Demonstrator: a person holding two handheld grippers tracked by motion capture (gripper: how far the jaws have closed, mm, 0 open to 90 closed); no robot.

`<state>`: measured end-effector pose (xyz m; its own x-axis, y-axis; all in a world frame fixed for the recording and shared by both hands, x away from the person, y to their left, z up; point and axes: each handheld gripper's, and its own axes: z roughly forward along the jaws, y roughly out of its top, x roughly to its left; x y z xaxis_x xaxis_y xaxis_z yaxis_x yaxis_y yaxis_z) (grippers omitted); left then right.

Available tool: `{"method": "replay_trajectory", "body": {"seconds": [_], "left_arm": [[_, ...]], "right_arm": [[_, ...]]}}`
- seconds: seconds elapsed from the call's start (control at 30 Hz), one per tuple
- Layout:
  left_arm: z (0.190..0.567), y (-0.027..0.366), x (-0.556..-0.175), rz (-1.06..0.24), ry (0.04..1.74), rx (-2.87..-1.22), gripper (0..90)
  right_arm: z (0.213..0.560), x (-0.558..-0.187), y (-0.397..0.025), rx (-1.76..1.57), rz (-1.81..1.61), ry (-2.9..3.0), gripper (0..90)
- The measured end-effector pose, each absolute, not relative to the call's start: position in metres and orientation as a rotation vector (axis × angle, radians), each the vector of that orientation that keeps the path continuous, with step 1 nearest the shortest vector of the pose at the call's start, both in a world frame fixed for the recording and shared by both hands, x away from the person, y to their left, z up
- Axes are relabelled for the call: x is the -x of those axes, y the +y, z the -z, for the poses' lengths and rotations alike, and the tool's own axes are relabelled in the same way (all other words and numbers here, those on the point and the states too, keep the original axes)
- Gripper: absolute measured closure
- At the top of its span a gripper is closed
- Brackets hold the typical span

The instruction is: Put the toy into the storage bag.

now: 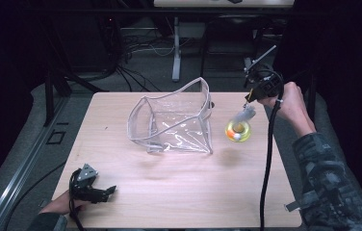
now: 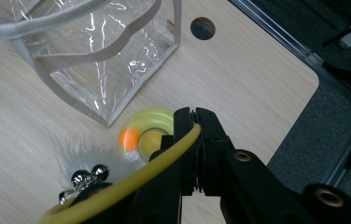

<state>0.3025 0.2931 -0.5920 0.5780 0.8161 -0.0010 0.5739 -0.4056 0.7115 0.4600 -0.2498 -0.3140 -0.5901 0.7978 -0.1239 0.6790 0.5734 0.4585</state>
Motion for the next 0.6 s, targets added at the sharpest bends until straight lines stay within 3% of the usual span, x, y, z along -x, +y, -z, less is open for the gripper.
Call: {"method": "replay_trajectory", "body": {"seconds": [0.6], "left_arm": [[0.592, 0.293, -0.303, -0.458, 1.102, -2.132, 0.0]], "right_arm": [[0.278, -0.47, -0.252, -1.226, -0.547, 2.438, 88.0]]}}
